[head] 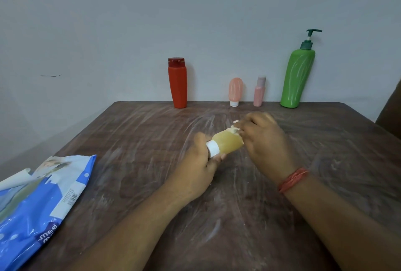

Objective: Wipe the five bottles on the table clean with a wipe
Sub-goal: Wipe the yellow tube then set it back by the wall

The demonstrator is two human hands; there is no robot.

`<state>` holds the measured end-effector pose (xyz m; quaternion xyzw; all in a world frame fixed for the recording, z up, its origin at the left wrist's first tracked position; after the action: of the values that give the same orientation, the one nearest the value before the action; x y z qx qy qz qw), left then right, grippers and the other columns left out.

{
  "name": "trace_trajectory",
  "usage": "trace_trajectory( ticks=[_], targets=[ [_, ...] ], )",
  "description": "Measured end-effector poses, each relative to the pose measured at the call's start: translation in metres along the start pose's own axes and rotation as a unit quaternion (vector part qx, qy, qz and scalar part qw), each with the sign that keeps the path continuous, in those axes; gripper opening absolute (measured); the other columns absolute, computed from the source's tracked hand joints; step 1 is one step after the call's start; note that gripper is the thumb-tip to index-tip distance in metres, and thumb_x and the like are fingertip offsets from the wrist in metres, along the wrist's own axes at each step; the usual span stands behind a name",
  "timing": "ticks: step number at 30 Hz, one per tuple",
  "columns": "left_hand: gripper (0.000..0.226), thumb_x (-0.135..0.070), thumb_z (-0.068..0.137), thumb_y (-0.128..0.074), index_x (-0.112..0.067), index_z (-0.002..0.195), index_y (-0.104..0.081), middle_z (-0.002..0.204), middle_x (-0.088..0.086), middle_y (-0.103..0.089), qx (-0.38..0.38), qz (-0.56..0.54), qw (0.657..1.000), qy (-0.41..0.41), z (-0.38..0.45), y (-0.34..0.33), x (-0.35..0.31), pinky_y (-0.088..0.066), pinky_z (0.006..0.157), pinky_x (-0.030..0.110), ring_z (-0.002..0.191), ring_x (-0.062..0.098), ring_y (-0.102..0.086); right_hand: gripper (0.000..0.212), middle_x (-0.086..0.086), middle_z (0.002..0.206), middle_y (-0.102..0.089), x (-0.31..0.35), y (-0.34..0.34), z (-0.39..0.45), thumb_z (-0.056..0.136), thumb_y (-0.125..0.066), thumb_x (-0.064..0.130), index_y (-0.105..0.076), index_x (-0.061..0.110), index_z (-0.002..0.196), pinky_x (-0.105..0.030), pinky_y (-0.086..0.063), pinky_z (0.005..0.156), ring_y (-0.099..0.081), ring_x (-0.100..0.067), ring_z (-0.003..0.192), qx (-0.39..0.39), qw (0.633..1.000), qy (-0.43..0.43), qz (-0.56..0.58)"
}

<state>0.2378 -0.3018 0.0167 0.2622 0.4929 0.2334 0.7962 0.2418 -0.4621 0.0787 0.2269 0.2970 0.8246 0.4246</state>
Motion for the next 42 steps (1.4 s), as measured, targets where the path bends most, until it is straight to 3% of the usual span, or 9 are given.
trace_trajectory(
  ticks=[3, 6, 11, 16, 22, 28, 33, 39, 42],
  targets=[
    [0.028, -0.026, 0.100, -0.061, -0.028, 0.101, -0.033, 0.089, -0.003, -0.054, 0.005, 0.001, 1.000, -0.026, 0.002, -0.003, -0.003, -0.049, 0.061, 0.026, 0.074, 0.002, -0.054, 0.019, -0.006, 0.097, -0.065, 0.021, -0.004, -0.005, 0.085, -0.066, 0.001, -0.073, 0.006, 0.103, -0.030, -0.049, 0.079, -0.057, -0.025, 0.092, -0.009, 0.998, 0.043, 0.051],
    [0.036, -0.017, 0.098, -0.063, -0.032, 0.101, -0.030, 0.098, -0.001, -0.058, 0.008, 0.029, 0.999, -0.043, 0.003, -0.002, -0.002, -0.054, 0.071, 0.042, 0.084, 0.012, -0.060, 0.021, -0.004, 0.099, -0.064, 0.038, -0.012, -0.008, 0.086, -0.061, 0.007, -0.073, 0.008, 0.103, -0.017, -0.039, 0.082, -0.054, -0.018, 0.095, 0.026, 0.992, 0.106, 0.056],
    [0.046, -0.022, 0.095, -0.064, -0.045, 0.102, -0.024, 0.098, -0.007, -0.054, -0.015, 0.092, 0.994, -0.057, 0.001, -0.001, -0.007, -0.043, 0.062, 0.026, 0.079, 0.008, -0.055, 0.021, -0.007, 0.091, -0.061, -0.007, -0.007, -0.001, 0.082, -0.071, -0.003, -0.075, 0.008, 0.100, -0.028, -0.042, 0.072, -0.058, -0.030, 0.089, 0.024, 1.000, -0.015, 0.012],
    [0.031, -0.020, 0.097, -0.064, -0.027, 0.112, -0.038, 0.096, -0.009, -0.052, -0.006, 0.093, 0.993, -0.069, 0.001, 0.001, -0.013, -0.048, 0.063, 0.028, 0.077, 0.007, -0.055, 0.024, -0.003, 0.098, -0.060, 0.030, -0.011, -0.007, 0.082, -0.069, 0.000, -0.072, 0.010, 0.103, -0.022, -0.040, 0.077, -0.051, -0.018, 0.092, 0.018, 0.995, 0.088, 0.042],
    [0.035, -0.016, 0.096, -0.063, -0.026, 0.117, -0.037, 0.101, -0.004, -0.051, -0.013, 0.110, 0.992, -0.060, -0.001, 0.003, -0.014, -0.037, 0.062, 0.022, 0.079, 0.008, -0.052, 0.023, -0.005, 0.093, -0.060, -0.003, -0.003, -0.001, 0.080, -0.072, -0.005, -0.074, 0.009, 0.099, -0.027, -0.038, 0.070, -0.057, -0.027, 0.090, 0.021, 1.000, -0.008, -0.008],
    [0.035, -0.015, 0.097, -0.063, -0.028, 0.112, -0.033, 0.101, -0.003, -0.055, 0.005, 0.098, 0.994, -0.056, -0.001, 0.004, -0.015, -0.052, 0.067, 0.032, 0.082, 0.010, -0.058, 0.029, -0.004, 0.097, -0.060, 0.033, -0.012, -0.006, 0.079, -0.072, -0.003, -0.073, 0.010, 0.105, -0.025, -0.043, 0.073, -0.053, -0.020, 0.092, 0.047, 0.995, 0.083, 0.034],
    [0.038, -0.012, 0.096, -0.063, -0.027, 0.118, -0.035, 0.100, -0.004, -0.052, -0.015, 0.119, 0.991, -0.057, -0.002, 0.004, -0.016, -0.033, 0.059, 0.016, 0.075, 0.008, -0.053, 0.024, -0.004, 0.096, -0.059, -0.002, -0.003, -0.002, 0.082, -0.071, -0.004, -0.074, 0.010, 0.102, -0.031, -0.046, 0.070, -0.054, -0.025, 0.094, 0.052, 0.999, -0.013, -0.001],
    [0.034, -0.012, 0.097, -0.061, -0.027, 0.110, -0.034, 0.097, -0.005, -0.053, -0.002, 0.120, 0.990, -0.074, 0.000, 0.005, -0.017, -0.050, 0.064, 0.033, 0.077, 0.009, -0.055, 0.026, 0.001, 0.098, -0.057, 0.038, -0.008, -0.005, 0.078, -0.073, 0.000, -0.072, 0.013, 0.100, -0.023, -0.043, 0.073, -0.047, -0.016, 0.094, 0.034, 0.996, 0.074, 0.023],
    [0.031, -0.011, 0.096, -0.063, -0.022, 0.113, -0.039, 0.090, -0.007, -0.050, -0.015, 0.148, 0.986, -0.076, -0.004, 0.006, -0.017, -0.040, 0.056, 0.023, 0.070, 0.009, -0.052, 0.019, 0.000, 0.096, -0.058, 0.018, -0.005, -0.003, 0.084, -0.072, 0.005, -0.074, 0.014, 0.100, -0.031, -0.049, 0.069, -0.051, -0.020, 0.092, 0.046, 0.998, 0.032, 0.009]
  ],
)
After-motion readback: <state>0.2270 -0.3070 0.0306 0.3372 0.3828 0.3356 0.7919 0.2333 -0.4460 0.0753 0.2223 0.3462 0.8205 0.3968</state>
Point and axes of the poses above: each hand's wrist, its own z-axis towards the middle knuckle, its own y-axis out of the back of the hand, x = y × z, the point moved 6 cm from there along z, towards the middle knuckle
